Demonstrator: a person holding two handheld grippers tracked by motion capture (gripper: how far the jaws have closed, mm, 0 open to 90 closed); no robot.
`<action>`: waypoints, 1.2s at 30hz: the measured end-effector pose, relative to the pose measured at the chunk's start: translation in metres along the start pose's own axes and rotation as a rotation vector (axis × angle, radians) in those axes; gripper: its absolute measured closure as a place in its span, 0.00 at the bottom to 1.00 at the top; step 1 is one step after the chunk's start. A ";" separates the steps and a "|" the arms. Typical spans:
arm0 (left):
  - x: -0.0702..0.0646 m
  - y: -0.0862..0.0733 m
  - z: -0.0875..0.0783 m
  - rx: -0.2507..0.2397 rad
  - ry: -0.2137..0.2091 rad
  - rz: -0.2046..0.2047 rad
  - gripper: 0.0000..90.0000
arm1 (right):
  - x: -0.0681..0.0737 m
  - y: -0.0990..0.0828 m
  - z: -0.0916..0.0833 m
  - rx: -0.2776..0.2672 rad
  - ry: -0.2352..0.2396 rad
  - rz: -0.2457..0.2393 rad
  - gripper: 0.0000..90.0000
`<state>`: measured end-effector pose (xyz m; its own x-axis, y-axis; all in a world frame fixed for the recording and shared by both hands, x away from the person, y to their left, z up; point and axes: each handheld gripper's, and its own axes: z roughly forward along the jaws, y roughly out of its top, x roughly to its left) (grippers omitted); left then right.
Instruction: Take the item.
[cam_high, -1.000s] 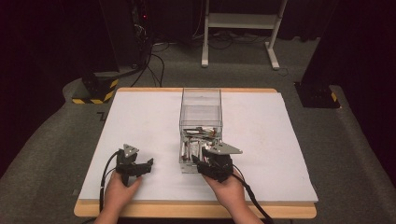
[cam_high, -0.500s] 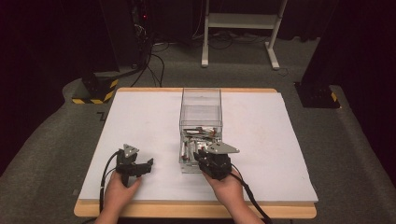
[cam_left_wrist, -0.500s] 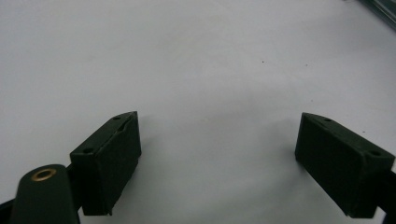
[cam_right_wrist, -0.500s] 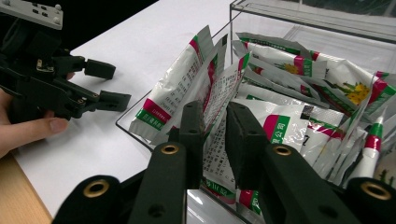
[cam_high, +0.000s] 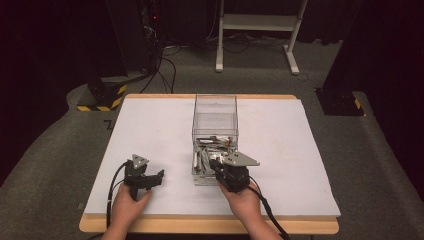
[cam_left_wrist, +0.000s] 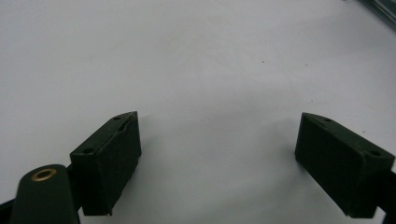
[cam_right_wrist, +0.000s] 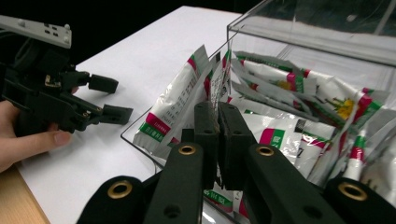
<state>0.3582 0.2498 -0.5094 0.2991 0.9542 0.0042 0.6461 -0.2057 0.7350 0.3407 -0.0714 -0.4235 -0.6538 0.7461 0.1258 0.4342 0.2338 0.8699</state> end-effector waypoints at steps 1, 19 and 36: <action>0.000 0.000 0.000 0.000 0.000 0.000 0.16 | -0.001 0.001 -0.003 -0.014 -0.004 -0.001 0.97; 0.000 0.000 0.000 0.000 0.000 0.000 0.16 | -0.014 0.003 -0.017 -0.089 -0.028 -0.009 0.98; 0.000 0.000 0.000 0.000 0.000 0.000 0.16 | -0.024 0.006 -0.035 -0.144 -0.055 -0.006 0.98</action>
<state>0.3583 0.2498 -0.5094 0.2994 0.9541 0.0039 0.6463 -0.2058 0.7349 0.3375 -0.1099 -0.4047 -0.6192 0.7792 0.0976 0.3349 0.1496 0.9303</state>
